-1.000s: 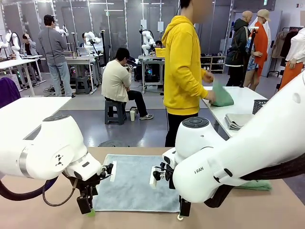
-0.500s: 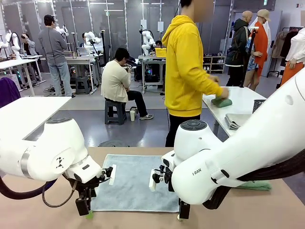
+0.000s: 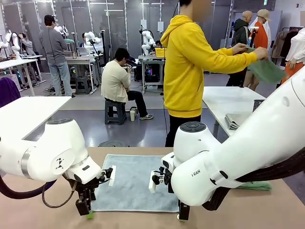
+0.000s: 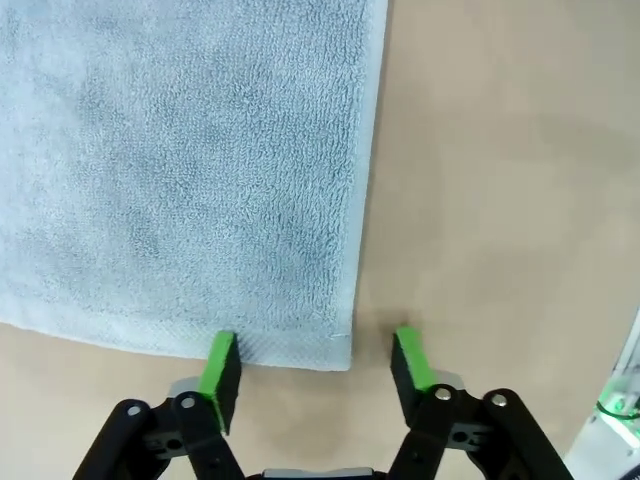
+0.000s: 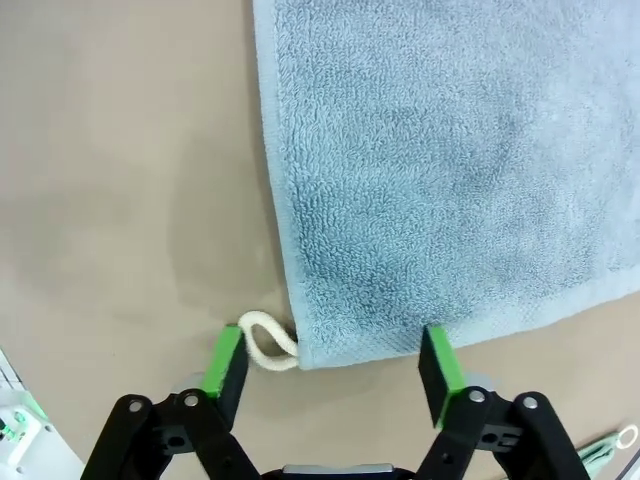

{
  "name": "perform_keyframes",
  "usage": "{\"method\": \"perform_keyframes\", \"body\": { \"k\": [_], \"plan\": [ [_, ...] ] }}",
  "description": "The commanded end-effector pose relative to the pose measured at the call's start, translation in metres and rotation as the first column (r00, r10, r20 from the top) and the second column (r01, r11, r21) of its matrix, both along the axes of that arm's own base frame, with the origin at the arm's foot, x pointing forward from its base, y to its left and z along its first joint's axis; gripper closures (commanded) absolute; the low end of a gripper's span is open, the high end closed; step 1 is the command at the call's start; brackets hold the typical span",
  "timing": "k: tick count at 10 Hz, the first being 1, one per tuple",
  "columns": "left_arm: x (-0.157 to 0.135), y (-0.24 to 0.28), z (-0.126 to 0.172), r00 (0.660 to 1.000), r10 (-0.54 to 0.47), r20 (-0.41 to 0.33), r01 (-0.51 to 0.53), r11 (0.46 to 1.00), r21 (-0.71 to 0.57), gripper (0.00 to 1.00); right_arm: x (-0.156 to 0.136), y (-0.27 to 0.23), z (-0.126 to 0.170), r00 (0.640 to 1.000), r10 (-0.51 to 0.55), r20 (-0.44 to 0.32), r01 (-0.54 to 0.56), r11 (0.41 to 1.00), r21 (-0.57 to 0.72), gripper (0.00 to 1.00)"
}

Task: Fold the towels and place them in the basket.
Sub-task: When a person lays out a Towel with hook on the table, fold it in half twice.

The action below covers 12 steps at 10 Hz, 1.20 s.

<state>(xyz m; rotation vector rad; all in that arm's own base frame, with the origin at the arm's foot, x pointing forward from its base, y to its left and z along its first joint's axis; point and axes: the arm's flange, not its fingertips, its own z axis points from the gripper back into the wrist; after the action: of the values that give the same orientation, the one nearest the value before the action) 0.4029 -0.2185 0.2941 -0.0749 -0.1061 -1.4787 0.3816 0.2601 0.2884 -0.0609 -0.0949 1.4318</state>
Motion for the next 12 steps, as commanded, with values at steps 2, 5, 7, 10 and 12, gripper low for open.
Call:
{"method": "perform_keyframes", "body": {
  "k": [2, 5, 7, 10, 12],
  "plan": [
    [0.003, -0.006, -0.004, 1.0, 0.013, -0.006, -0.013, 0.999, 0.036, 1.0, 0.003, -0.001, 0.003, 1.0, 0.01, 0.011, -0.01, 1.0, 0.019, 0.99],
    [0.003, -0.007, -0.003, 1.0, 0.021, -0.002, -0.021, 0.999, 0.042, 1.0, 0.002, -0.002, 0.005, 1.0, 0.007, 0.011, -0.008, 1.0, 0.019, 1.0],
    [0.001, -0.008, 0.001, 1.0, 0.021, -0.002, -0.021, 0.999, 0.043, 1.0, 0.001, -0.001, 0.009, 1.0, 0.005, 0.021, -0.005, 1.0, 0.027, 1.0],
    [-0.006, -0.011, 0.023, 1.0, 0.025, -0.006, -0.025, 0.999, 0.026, 1.0, -0.002, 0.0, 0.028, 0.999, 0.005, 0.044, -0.007, 0.999, 0.04, 1.0],
    [-0.013, -0.01, 0.042, 1.0, 0.014, -0.006, -0.014, 1.0, -0.003, 1.0, -0.007, 0.001, 0.049, 0.998, 0.002, 0.059, -0.006, 0.997, 0.075, 1.0]
  ]
}}
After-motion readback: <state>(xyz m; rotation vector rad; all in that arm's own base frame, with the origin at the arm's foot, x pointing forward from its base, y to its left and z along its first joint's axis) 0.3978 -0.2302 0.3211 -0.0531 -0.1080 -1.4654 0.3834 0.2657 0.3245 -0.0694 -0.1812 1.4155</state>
